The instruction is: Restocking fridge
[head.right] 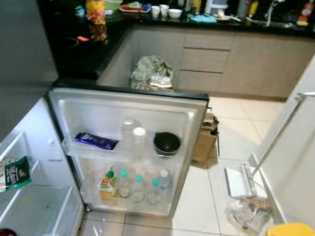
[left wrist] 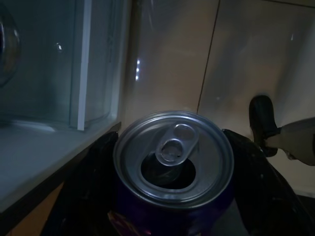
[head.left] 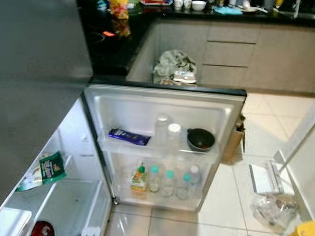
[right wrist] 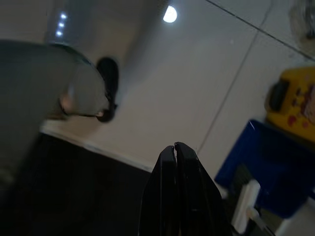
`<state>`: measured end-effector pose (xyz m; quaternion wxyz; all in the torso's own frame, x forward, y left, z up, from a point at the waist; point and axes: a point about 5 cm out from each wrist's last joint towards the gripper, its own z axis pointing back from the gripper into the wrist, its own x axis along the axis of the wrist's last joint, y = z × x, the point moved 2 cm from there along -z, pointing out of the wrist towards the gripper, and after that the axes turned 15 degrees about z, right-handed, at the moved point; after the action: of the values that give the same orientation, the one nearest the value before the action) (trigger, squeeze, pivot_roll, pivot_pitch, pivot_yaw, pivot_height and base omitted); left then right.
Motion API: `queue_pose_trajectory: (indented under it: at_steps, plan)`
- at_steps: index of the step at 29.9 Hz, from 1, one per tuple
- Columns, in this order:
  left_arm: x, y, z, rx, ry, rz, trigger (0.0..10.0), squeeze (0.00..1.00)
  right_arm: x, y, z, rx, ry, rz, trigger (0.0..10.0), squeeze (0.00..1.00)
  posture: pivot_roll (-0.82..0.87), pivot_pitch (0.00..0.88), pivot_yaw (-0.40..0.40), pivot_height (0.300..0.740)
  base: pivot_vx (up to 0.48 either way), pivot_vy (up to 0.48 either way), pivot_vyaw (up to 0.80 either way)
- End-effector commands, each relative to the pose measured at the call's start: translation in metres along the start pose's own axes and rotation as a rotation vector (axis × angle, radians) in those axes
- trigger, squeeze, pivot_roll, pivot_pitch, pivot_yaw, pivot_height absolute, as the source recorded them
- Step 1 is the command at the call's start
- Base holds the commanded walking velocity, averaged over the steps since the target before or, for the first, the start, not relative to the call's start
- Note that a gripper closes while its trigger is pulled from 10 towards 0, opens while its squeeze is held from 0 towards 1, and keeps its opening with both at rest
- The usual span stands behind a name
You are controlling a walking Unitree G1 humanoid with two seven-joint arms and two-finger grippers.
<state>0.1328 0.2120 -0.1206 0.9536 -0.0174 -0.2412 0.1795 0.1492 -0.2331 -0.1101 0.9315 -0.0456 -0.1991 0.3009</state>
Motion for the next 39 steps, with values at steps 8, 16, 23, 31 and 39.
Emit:
queue_pose_trajectory:
  at_steps: [8,16,23,31,39]
  plan:
    - [-0.014,0.001,0.002,-0.001,0.055,0.035,10.0,0.00,0.007,0.002,-0.001,0.009,-0.037,0.004,10.0,0.00,-0.12,0.000,0.011,0.740,0.000,-0.470,0.00]
    - [-0.020,0.002,0.003,-0.002,0.065,0.042,10.0,0.00,0.023,-0.002,-0.002,0.013,-0.086,0.055,10.0,0.00,-0.11,0.000,0.007,0.740,0.000,-0.469,0.00]
    - [-0.022,0.002,0.003,-0.003,0.072,0.042,10.0,0.00,0.053,-0.003,-0.003,0.063,-0.201,0.104,10.0,0.00,-0.12,0.000,0.008,0.740,0.000,-0.469,0.00]
    - [-0.021,0.000,0.003,-0.005,0.065,0.045,10.0,0.00,0.080,0.000,-0.001,0.123,-0.294,0.212,10.0,0.00,-0.11,0.000,0.002,0.740,0.000,-0.469,0.00]
    - [-0.023,0.002,0.003,0.013,0.065,0.049,10.0,0.00,0.111,0.003,0.004,0.205,-0.428,0.269,10.0,0.00,-0.11,0.000,0.000,0.740,0.000,-0.210,0.00]
